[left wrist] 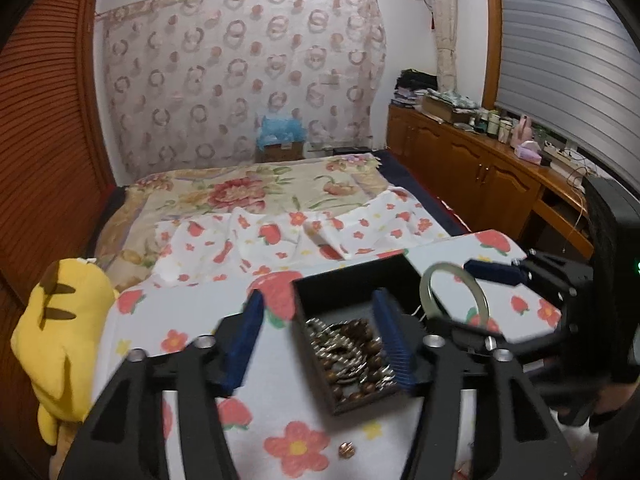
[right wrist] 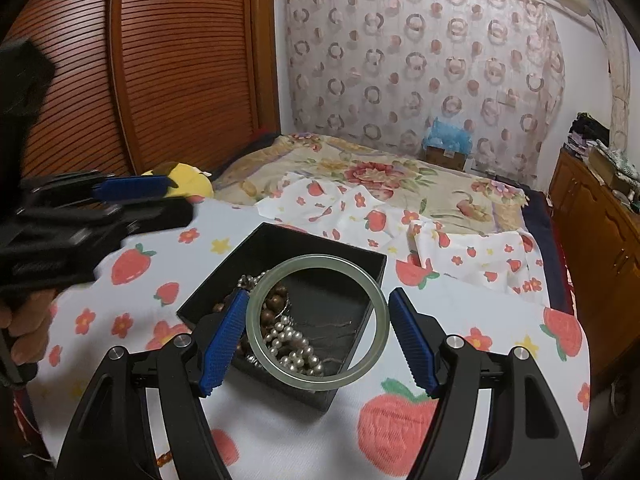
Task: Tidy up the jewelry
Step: 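Carry the pearl necklace and jade bangle over the black box with both tools, then lower both pieces into the black box and open both tools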
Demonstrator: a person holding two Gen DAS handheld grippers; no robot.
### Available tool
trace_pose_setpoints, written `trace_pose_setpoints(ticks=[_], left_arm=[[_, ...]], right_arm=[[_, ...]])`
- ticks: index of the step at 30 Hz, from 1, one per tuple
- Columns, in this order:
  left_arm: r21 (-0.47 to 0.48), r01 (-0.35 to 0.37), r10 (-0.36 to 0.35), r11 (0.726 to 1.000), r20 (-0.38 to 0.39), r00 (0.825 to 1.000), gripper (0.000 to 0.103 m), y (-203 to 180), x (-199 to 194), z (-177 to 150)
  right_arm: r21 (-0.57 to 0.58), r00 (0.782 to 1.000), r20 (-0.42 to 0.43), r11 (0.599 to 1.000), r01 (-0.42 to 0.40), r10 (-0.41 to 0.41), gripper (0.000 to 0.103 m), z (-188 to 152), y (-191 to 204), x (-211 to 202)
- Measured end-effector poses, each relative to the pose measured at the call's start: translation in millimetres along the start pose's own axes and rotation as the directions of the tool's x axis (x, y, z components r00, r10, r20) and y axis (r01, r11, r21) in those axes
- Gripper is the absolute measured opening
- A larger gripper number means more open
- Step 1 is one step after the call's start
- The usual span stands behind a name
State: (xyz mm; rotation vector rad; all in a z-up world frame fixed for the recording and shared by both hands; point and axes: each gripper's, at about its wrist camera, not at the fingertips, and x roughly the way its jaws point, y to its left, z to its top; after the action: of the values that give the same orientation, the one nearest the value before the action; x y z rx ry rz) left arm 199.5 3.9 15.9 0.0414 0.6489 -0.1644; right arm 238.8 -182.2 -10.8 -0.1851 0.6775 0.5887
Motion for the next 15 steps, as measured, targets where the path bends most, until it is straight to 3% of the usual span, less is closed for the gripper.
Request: trace_pose_setpoints(ticks=[4,9,15], left_arm=[[-0.003,-0.023,0.023,1.0,0.005,1.0,0.082,6,-10,-15],[0.001,-0.029,0.029,1.0,0.01,1.0,0.089,10,-20,-30],[0.004,-0.029,0.029,1.0,0.011,1.0,0.09,10,-26,-38]], right_arm=[[0.01,1.0,-0.013,1.0,-0.012,0.012,0.074,0,-1,11],[0.008,1.0,-0.01,1.0,-0.025,0.025,0.074,0,1,18],[-0.007,0.999,-0.033,1.0,-0.021,0.021,0.075,-1,6,27]])
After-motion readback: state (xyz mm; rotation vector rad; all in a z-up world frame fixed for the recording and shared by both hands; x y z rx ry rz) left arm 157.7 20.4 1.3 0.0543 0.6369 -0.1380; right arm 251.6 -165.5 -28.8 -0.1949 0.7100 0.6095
